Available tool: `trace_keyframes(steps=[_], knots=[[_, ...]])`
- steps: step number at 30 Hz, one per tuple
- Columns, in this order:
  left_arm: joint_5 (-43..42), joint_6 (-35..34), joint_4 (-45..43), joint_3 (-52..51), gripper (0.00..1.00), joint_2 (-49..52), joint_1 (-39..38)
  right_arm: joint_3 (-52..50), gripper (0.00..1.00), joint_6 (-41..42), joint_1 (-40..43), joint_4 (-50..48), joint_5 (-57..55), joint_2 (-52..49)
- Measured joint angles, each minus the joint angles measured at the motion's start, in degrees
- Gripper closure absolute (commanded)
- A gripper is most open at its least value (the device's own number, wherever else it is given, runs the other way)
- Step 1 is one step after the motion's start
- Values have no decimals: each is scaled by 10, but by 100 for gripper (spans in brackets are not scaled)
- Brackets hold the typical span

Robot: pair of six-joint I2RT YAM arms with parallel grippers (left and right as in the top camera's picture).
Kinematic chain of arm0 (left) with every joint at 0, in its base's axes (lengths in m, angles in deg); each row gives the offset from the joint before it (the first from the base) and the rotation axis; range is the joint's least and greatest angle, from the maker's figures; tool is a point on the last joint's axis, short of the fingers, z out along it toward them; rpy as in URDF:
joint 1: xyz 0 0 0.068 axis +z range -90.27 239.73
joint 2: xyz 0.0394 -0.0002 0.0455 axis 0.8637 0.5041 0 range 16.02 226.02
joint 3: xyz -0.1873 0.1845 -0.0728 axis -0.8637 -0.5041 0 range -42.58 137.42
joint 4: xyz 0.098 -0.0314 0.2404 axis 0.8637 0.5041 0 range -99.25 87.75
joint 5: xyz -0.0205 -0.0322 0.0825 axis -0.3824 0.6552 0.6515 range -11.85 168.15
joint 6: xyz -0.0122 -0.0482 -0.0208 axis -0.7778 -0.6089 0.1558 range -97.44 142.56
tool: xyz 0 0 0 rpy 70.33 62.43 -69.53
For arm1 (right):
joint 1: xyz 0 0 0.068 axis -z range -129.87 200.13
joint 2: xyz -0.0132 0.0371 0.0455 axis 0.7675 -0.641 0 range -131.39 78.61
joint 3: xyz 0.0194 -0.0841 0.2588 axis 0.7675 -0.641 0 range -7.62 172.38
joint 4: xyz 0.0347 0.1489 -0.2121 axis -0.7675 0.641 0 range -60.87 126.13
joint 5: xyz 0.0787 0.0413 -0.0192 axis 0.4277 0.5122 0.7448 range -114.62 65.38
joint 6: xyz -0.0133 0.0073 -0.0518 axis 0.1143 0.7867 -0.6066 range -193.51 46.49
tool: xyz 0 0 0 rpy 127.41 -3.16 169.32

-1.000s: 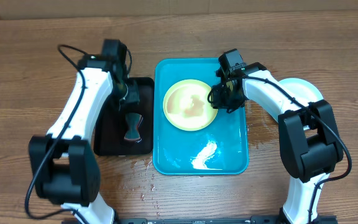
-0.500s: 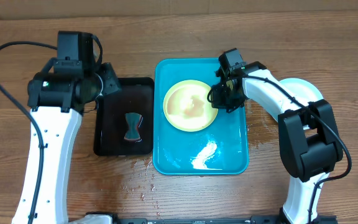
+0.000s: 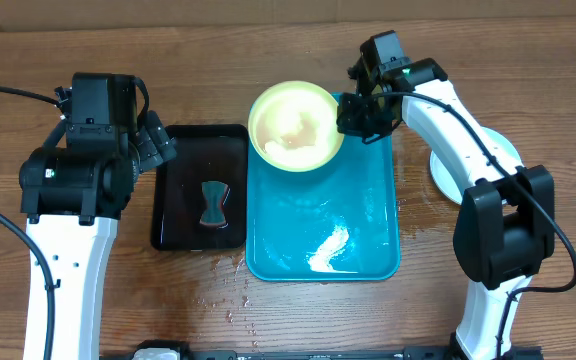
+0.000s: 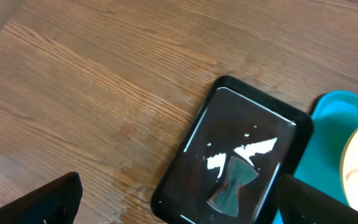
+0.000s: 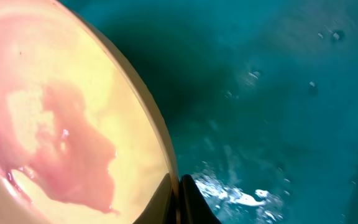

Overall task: Clean dirty plates on tray and stack at the side
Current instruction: 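Lift the yellow plate rim with right gripper and tilt it upright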

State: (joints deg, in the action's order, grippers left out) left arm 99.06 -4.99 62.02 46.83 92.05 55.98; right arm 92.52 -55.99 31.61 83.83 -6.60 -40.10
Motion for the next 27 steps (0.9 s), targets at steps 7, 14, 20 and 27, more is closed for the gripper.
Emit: trace_keyframes(steps=[7, 14, 20, 27], knots=[[13, 0, 3, 0, 0, 0, 0, 2, 96, 54, -73, -71, -42, 0], [12, 0, 4, 0, 0, 0, 0, 2, 96, 84, -176, -117, -186, 0], [12, 0, 4, 0, 0, 0, 0, 2, 96, 79, -230, -147, -303, 0], [12, 0, 3, 0, 0, 0, 0, 2, 96, 33, -233, -197, -385, 14]])
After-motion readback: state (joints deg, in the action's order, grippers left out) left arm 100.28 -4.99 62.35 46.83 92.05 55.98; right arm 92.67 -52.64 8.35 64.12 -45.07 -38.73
